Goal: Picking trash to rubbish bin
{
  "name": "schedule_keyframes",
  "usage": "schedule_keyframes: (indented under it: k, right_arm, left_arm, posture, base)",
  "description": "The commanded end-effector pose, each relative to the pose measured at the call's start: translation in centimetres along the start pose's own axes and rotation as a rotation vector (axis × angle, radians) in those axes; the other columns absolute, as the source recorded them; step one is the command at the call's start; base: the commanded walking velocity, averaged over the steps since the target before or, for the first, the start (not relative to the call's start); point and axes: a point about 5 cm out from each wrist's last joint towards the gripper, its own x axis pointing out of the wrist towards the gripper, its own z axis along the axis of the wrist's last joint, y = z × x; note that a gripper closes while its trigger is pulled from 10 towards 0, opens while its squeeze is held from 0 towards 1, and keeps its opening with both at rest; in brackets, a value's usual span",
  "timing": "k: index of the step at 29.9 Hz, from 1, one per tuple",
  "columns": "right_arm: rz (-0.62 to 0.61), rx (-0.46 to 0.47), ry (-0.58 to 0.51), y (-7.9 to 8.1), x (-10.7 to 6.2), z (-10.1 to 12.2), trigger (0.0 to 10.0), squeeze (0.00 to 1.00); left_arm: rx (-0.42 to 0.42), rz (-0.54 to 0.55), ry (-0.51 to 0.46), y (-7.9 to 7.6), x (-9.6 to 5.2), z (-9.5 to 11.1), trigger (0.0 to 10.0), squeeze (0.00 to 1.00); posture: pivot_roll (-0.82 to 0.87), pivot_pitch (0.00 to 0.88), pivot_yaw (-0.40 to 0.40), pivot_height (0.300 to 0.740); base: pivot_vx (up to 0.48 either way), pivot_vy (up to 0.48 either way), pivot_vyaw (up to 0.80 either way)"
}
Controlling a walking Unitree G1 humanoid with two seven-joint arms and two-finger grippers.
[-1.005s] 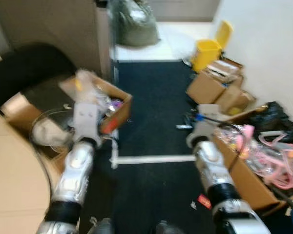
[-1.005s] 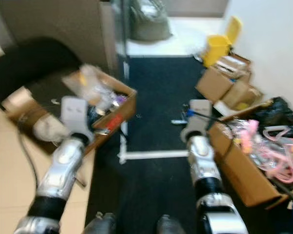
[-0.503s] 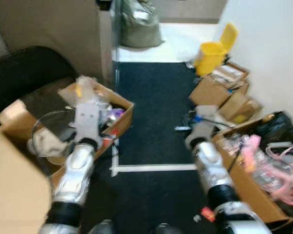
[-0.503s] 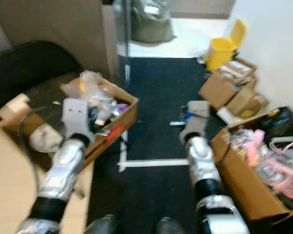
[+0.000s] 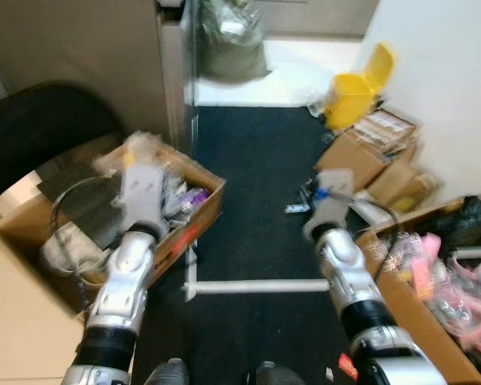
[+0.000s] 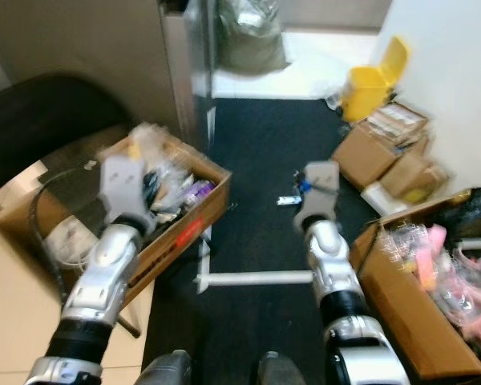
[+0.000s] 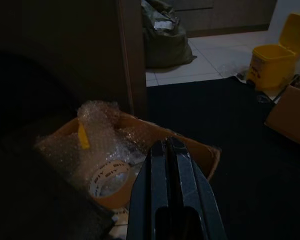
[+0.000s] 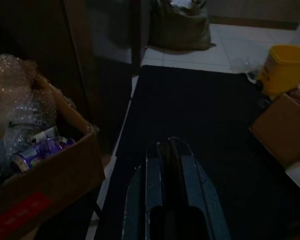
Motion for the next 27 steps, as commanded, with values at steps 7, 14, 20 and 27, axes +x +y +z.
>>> schedule_keyframes:
  k: [7,14,20,27]
  right_arm:
    - [-0.002,-0.012,0.008,-0.37,-0.27,-0.35,10.0,0.0]
    - [0.0,-0.014,0.011,-0.42,-0.33,-0.45,10.0,0.0]
    - [0.002,-0.016,0.012,-0.49,-0.34,-0.46,10.0,0.0]
    - [0.002,-0.024,0.015,-0.58,-0.22,-0.4,10.0,0.0]
  left_arm:
    - [0.008,-0.004,0.018,-0.04,-0.32,-0.38,10.0,0.0]
    - [0.007,-0.004,0.019,-0.11,-0.22,-0.36,10.0,0.0]
    - [0.004,-0.002,0.019,-0.18,-0.24,-0.37,10.0,0.0]
    - [0.003,0.004,0.023,-0.12,-0.26,-0.44,10.0,0.0]
  posture:
    - [0.03,0.06,-0.039,0.74]
    - [0.03,0.063,-0.04,0.74]
    - [0.03,0.065,-0.041,0.74]
    - [0.03,0.069,-0.044,0.74]
  base:
    - [0.269,0.0,0.76]
    - [0.266,0.0,0.8]
    - [0.264,0.0,0.8]
    - [0.263,0.0,0.74]
